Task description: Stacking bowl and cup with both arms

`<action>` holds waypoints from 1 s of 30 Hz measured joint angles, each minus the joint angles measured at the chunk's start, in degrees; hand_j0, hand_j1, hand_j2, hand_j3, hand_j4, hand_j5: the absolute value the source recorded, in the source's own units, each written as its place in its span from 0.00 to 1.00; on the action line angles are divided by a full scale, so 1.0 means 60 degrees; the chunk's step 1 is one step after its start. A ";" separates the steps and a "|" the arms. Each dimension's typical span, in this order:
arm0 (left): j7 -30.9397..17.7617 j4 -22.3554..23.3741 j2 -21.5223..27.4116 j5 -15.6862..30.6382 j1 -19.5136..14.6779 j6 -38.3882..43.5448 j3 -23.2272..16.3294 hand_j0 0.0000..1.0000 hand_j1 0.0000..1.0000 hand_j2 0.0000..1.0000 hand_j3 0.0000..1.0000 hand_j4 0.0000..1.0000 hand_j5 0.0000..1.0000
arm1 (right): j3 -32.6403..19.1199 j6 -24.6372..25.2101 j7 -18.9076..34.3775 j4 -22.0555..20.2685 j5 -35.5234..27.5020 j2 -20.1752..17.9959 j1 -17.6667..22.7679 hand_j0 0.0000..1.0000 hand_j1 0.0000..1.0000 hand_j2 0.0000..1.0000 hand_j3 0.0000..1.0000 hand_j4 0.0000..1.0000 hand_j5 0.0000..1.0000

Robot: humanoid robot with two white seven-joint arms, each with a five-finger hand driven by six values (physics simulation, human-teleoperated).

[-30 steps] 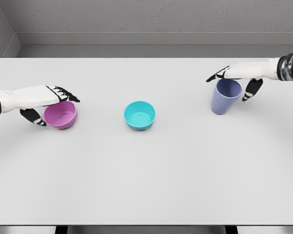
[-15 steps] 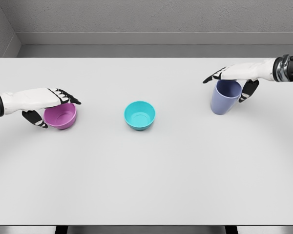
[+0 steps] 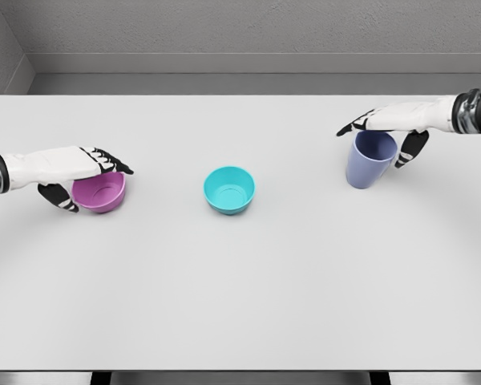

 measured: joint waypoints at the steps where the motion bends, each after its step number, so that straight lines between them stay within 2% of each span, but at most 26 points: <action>1: 0.0000 0.0000 0.0000 -0.0021 0.0015 0.0000 -0.0002 0.98 0.98 0.98 0.98 0.98 0.98 | 0.0000 0.0000 0.0000 -0.0002 0.0000 -0.0005 0.0000 1.00 1.00 1.00 1.00 1.00 1.00; 13: 0.0010 -0.0013 -0.0006 -0.0095 0.0029 0.0000 0.0005 0.81 0.81 0.81 0.81 0.81 0.81 | 0.0000 0.0000 0.0000 -0.0086 -0.0001 -0.0048 -0.0044 1.00 1.00 1.00 1.00 1.00 1.00; 17: 0.0019 -0.0014 0.0001 -0.0071 0.0058 0.0013 0.0005 0.73 0.73 0.73 0.73 0.73 0.73 | 0.0003 0.0000 0.0000 -0.0124 -0.0008 -0.0111 -0.0059 1.00 1.00 1.00 1.00 1.00 1.00; 23: 0.0014 -0.0013 0.0008 -0.0090 0.0058 0.0003 0.0000 0.68 0.68 0.68 0.68 0.68 0.68 | 0.0010 0.0000 0.0000 -0.0182 -0.0012 -0.0182 -0.0059 1.00 1.00 1.00 1.00 1.00 1.00; 30: -0.0001 -0.0068 0.0012 -0.0095 0.0073 -0.0003 0.0005 0.66 0.66 0.66 0.66 0.66 0.66 | 0.0014 0.0000 0.0000 -0.0309 -0.0031 -0.0236 -0.0073 1.00 1.00 1.00 1.00 1.00 1.00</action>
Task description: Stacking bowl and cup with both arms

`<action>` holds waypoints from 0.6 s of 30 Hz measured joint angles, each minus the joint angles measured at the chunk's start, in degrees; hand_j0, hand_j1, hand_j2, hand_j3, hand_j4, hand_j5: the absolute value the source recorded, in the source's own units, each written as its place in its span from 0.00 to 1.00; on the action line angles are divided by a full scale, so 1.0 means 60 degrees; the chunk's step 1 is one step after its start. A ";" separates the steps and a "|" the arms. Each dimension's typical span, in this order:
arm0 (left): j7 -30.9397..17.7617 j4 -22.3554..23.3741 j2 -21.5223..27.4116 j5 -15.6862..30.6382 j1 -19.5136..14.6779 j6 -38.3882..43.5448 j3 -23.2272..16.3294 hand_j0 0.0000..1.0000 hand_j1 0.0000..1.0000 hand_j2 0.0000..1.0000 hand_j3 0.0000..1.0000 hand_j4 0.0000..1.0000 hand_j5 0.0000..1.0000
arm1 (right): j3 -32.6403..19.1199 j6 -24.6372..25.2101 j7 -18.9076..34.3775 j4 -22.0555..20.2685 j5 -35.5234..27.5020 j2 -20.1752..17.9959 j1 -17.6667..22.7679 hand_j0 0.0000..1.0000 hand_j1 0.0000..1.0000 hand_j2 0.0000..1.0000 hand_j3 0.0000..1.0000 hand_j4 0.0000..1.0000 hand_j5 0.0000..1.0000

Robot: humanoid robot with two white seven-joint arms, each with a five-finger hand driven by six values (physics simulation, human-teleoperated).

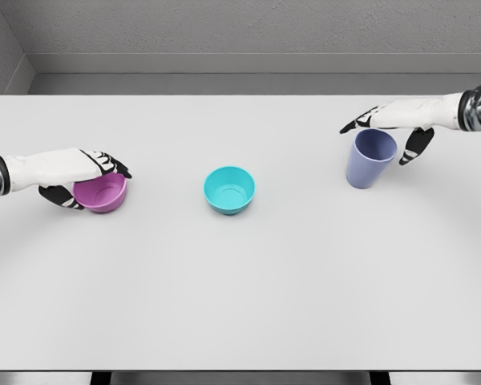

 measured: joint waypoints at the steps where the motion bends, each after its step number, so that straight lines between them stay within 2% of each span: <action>1: -0.0001 -0.0011 0.0000 0.0003 0.0000 -0.0001 0.0000 0.66 0.66 0.66 0.66 0.66 0.66 | 0.0000 0.0000 0.0000 -0.0030 -0.0004 -0.0009 0.0000 1.00 1.00 1.00 1.00 1.00 1.00; 18: -0.0022 -0.0984 0.0012 0.0086 -0.0059 -0.0002 0.0107 0.66 0.66 0.66 0.66 0.66 0.66 | 0.0173 0.0000 0.0000 -0.0312 -0.0012 -0.0129 -0.0015 1.00 1.00 1.00 1.00 1.00 1.00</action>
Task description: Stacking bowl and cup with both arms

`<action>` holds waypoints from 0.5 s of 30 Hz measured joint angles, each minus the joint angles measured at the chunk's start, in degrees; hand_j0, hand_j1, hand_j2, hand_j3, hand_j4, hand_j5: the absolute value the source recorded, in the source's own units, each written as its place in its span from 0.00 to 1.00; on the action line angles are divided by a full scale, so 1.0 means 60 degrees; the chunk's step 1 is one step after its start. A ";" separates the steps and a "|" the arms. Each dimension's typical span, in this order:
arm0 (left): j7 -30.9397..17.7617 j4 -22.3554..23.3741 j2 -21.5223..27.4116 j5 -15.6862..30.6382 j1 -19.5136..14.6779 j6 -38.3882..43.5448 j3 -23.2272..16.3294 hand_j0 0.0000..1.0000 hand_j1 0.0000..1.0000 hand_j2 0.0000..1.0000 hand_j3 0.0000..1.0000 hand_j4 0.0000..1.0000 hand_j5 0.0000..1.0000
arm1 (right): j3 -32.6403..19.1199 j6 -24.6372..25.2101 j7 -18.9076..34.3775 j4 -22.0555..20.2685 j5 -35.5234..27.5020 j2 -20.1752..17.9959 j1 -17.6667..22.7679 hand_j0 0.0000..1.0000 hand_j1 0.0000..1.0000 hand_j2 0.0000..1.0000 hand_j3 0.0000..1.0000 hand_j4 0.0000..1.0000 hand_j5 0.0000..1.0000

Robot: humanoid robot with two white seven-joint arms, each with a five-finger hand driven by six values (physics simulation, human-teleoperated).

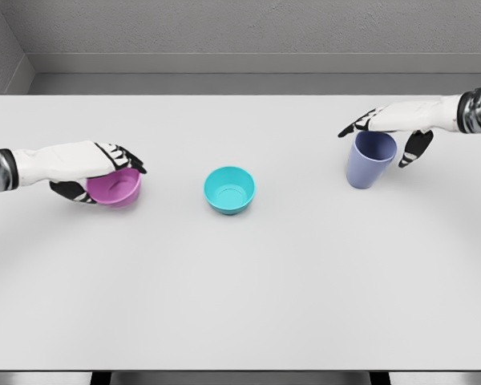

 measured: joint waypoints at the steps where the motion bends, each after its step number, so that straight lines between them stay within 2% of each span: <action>1: -0.0003 -0.0069 -0.0004 0.0002 0.0000 0.0000 0.0002 0.66 0.66 0.66 0.66 0.66 0.66 | 0.0009 0.0000 0.0000 -0.0001 0.0000 0.0003 0.0000 1.00 1.00 1.00 1.00 1.00 1.00; 15: -0.0046 -0.0825 -0.0218 -0.0004 -0.0249 0.0001 -0.0056 0.66 0.66 0.66 0.66 0.66 0.66 | 0.0030 0.0001 0.0000 -0.0014 -0.0001 0.0032 -0.0059 1.00 1.00 1.00 1.00 1.00 1.00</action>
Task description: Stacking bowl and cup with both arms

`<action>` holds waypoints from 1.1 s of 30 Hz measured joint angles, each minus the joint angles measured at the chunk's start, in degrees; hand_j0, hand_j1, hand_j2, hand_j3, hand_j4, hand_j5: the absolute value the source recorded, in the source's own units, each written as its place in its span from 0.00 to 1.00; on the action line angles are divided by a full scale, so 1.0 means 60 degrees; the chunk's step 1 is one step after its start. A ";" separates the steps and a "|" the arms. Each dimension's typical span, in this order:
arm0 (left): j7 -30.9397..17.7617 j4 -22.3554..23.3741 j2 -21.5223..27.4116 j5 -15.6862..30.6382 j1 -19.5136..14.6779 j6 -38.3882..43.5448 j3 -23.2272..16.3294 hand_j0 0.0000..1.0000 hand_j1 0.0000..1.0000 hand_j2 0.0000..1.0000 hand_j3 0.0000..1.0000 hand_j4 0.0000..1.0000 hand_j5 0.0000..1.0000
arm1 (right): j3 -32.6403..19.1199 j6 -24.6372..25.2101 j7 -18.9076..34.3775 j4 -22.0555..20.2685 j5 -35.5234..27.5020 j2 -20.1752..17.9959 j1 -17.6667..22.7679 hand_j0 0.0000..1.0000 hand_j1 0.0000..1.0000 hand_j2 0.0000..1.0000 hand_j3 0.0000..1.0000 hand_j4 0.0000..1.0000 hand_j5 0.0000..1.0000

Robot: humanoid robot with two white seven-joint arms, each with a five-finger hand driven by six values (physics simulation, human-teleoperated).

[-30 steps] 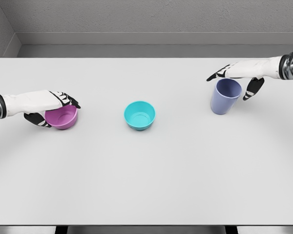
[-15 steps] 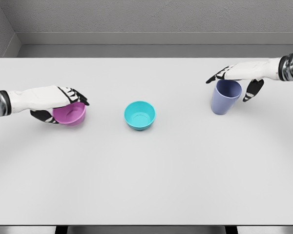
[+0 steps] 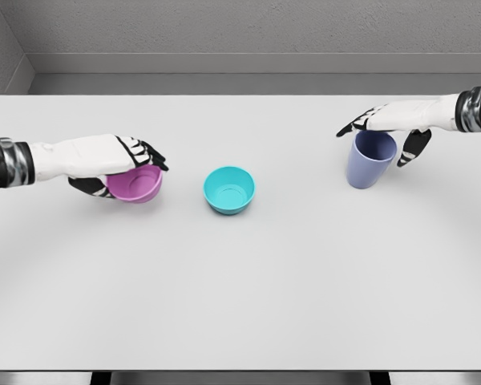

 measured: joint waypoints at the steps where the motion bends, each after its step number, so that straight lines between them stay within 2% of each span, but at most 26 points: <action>1: -0.0001 -0.0025 -0.0015 -0.0004 0.0000 -0.0001 -0.0010 0.66 0.66 0.66 0.66 0.66 0.66 | 0.0000 0.0000 0.0000 -0.0013 0.0000 -0.0008 0.0000 1.00 1.00 1.00 1.00 1.00 1.00; 4: -0.0001 -0.0139 -0.0078 -0.0008 -0.0161 -0.0001 -0.0033 0.66 0.66 0.66 0.66 0.66 0.66 | 0.0001 0.0000 0.0000 -0.0039 0.0000 -0.0027 -0.0015 1.00 1.00 1.00 1.00 1.00 1.00; 18: -0.0004 -0.0245 -0.0606 -0.0148 -0.0249 -0.0003 -0.0070 0.66 0.66 0.66 0.66 0.66 0.66 | 0.0000 0.0000 0.0000 -0.0211 -0.0015 -0.0159 -0.0117 1.00 1.00 1.00 1.00 1.00 1.00; 33: -0.0013 -0.0205 -0.1279 -0.0474 -0.0527 -0.0004 -0.0113 0.66 0.66 0.66 0.66 0.66 0.66 | 0.0054 0.0000 0.0000 -0.0680 -0.0029 -0.0325 -0.0117 1.00 1.00 1.00 1.00 1.00 1.00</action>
